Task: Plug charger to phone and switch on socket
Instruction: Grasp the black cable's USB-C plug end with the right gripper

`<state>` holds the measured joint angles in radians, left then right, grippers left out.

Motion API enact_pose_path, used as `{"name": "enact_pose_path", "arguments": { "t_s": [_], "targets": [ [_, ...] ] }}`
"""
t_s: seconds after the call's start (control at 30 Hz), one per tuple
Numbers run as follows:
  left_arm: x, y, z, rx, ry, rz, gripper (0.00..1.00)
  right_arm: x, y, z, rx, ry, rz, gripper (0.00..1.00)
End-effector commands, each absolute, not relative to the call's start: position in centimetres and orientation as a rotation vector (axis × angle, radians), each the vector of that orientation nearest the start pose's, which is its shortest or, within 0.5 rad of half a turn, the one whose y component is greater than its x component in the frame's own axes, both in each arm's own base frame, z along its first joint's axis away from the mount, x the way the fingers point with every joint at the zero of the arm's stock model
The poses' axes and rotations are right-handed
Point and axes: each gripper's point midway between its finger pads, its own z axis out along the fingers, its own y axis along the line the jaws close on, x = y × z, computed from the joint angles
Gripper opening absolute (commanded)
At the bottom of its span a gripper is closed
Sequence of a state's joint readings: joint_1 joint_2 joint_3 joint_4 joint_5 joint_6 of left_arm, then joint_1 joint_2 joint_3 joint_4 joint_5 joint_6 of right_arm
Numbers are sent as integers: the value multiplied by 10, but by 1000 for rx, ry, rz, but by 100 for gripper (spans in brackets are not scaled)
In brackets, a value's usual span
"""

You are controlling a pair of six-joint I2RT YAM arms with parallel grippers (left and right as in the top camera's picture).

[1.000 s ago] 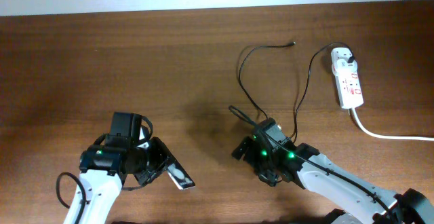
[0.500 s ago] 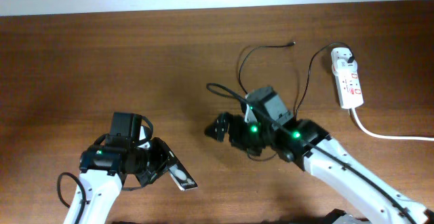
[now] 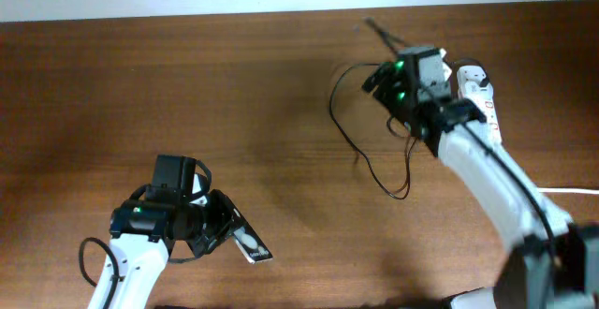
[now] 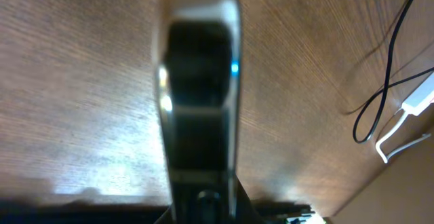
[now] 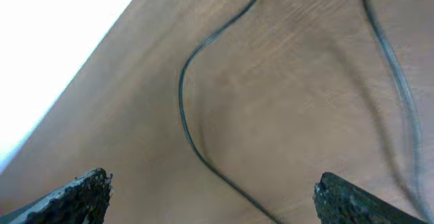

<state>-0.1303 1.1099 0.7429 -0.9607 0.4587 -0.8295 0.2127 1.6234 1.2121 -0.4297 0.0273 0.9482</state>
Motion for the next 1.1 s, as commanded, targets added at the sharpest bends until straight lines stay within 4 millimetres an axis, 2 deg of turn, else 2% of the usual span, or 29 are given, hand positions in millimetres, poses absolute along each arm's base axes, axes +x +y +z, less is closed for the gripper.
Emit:
{"name": "enact_pose_path", "arguments": {
  "t_s": [0.0,0.07,0.13,0.2,0.23,0.3,0.4,0.43,0.5,0.57,0.63,0.7,0.77,0.83,0.93,1.0,1.07],
  "targets": [
    [199,-103,101,-928,2871,-816,0,473,99,117,1113,2291,727,99],
    [199,-103,101,-929,2871,-816,0,496,100,100,1133,2250,749,100],
    [199,-103,101,-928,2871,-816,0,534,104,90,1105,2127,830,97],
    [199,-103,101,-929,2871,-816,0,547,101,70,1281,2029,895,93],
    [199,-103,101,-929,2871,-816,0,553,101,64,1290,2004,914,88],
    [199,-103,101,-929,2871,-816,0,563,102,51,1277,1975,932,86],
    [199,-103,101,-929,2871,-816,0,562,92,23,1409,1934,886,85],
    [199,-103,101,-929,2871,-815,0,562,90,16,1455,1913,885,81],
    [199,-103,101,-929,2871,-812,0,564,85,8,1481,1890,861,63],
    [199,-103,101,-929,2871,-812,0,569,82,6,1482,1875,856,61],
    [199,-103,101,-929,2871,-812,0,576,86,6,1462,1897,899,50],
    [199,-103,101,-929,2870,-812,0,581,95,14,1209,2016,862,32],
    [199,-103,101,-929,2870,-812,0,576,110,15,982,2134,873,19],
    [200,-103,101,-927,2867,-812,0,568,128,18,835,2216,946,9],
    [200,-100,100,-930,2865,-790,0,549,146,27,660,2326,1010,5],
    [200,-100,100,-929,2865,-791,0,523,142,30,511,2464,889,4],
    [201,-100,100,-928,2861,-788,0,487,124,33,434,2623,696,4]
  ]
}}
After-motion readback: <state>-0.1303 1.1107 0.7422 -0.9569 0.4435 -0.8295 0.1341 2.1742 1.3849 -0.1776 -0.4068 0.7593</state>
